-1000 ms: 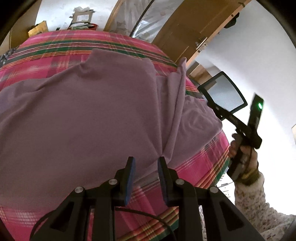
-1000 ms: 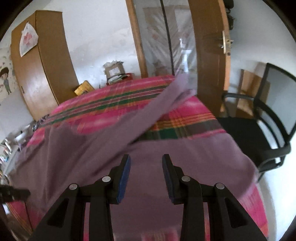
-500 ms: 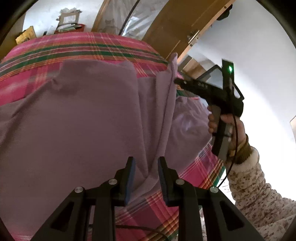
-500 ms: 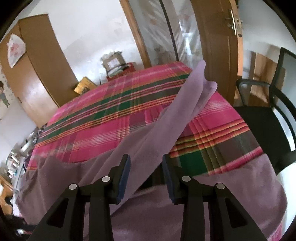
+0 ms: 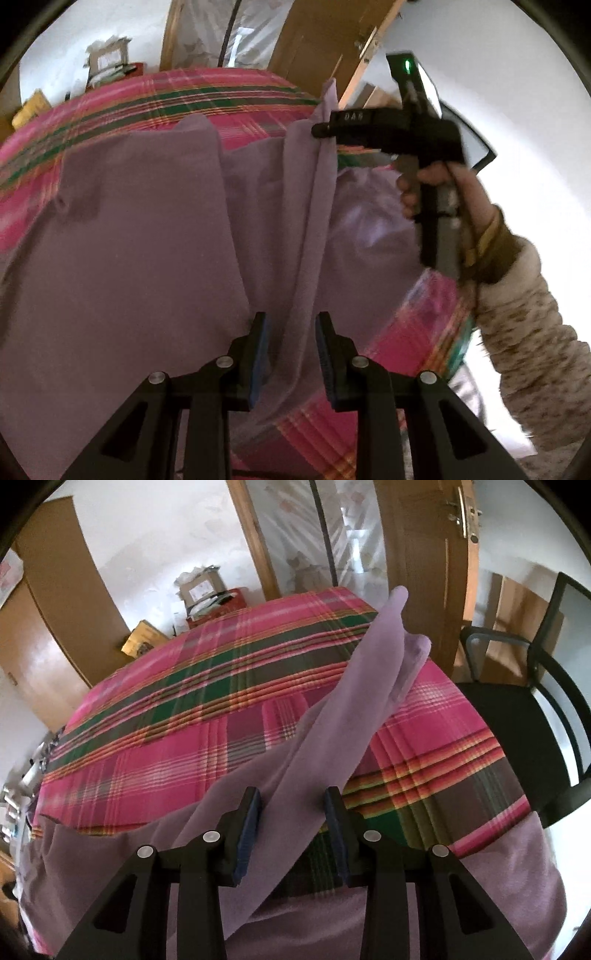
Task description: Fold clothes
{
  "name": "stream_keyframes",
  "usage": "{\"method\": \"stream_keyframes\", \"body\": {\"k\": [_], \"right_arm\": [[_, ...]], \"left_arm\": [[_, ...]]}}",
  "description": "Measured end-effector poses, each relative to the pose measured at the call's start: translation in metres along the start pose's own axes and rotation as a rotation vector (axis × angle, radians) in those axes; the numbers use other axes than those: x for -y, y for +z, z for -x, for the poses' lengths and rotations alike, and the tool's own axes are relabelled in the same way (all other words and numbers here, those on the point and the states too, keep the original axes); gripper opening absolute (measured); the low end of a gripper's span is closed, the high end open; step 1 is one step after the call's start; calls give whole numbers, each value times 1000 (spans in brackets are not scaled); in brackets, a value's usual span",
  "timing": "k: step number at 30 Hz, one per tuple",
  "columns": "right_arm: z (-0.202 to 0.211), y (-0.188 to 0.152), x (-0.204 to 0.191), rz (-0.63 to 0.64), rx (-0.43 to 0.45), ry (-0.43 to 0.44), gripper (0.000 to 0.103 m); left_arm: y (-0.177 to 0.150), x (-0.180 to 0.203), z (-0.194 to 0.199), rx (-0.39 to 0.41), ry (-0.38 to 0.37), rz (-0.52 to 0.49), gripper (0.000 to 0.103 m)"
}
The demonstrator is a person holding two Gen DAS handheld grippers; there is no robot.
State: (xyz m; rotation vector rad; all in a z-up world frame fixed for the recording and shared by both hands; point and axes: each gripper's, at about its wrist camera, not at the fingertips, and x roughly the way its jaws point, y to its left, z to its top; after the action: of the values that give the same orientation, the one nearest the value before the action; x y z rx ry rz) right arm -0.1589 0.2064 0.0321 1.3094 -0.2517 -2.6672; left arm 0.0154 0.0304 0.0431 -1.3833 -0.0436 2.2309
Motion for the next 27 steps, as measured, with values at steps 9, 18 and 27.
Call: {"method": "stream_keyframes", "body": {"k": [9, 18, 27], "right_arm": [[4, -2, 8, -21, 10, 59, 11], [20, -3, 14, -31, 66, 99, 5], [24, -5, 19, -29, 62, 85, 5]], "left_arm": [[5, 5, -14, -17, 61, -39, 26], [6, 5, -19, -28, 75, -51, 26], [3, 2, -10, 3, -14, -31, 4]]}}
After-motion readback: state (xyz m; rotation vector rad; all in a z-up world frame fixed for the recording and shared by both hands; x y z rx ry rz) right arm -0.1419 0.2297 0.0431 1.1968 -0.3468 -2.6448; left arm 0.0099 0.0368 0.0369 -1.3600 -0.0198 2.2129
